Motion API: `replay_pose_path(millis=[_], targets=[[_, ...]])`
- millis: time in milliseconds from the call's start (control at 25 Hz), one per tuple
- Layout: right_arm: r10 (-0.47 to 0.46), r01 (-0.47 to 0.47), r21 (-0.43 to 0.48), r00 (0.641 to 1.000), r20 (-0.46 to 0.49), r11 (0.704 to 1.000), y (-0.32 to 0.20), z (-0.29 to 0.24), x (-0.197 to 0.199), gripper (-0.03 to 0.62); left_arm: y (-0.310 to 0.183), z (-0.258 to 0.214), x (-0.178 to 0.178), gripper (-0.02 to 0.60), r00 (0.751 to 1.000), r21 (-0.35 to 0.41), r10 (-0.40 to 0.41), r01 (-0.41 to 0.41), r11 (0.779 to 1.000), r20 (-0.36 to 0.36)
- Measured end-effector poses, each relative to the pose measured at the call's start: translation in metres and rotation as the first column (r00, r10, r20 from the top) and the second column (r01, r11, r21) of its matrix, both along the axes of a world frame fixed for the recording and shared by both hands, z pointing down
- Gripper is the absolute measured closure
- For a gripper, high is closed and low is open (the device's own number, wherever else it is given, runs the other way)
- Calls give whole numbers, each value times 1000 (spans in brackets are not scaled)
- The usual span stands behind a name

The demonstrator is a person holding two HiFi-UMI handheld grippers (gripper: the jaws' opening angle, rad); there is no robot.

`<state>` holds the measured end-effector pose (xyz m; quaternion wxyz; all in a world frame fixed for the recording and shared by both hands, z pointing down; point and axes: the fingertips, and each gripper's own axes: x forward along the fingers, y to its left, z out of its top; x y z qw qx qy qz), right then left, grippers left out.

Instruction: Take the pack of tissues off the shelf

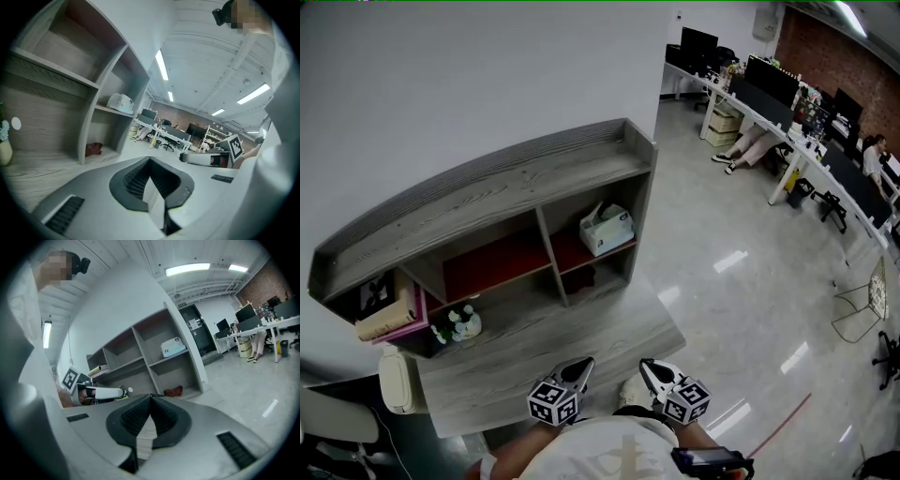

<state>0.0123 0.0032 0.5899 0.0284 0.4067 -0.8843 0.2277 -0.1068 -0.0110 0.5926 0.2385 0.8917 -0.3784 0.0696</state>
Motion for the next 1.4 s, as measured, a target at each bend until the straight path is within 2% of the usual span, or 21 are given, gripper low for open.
replay_pose_path(millis=[640,1400], targets=[[-45,45,-5,999,19,999,-60,3,21,589,-53,-1,21,568,999,-8,-45,45,999,20],[-144,144,12,989,32,990,-138,4,41,589,-117,-4,37,568,986,6,-159,159,987,40]])
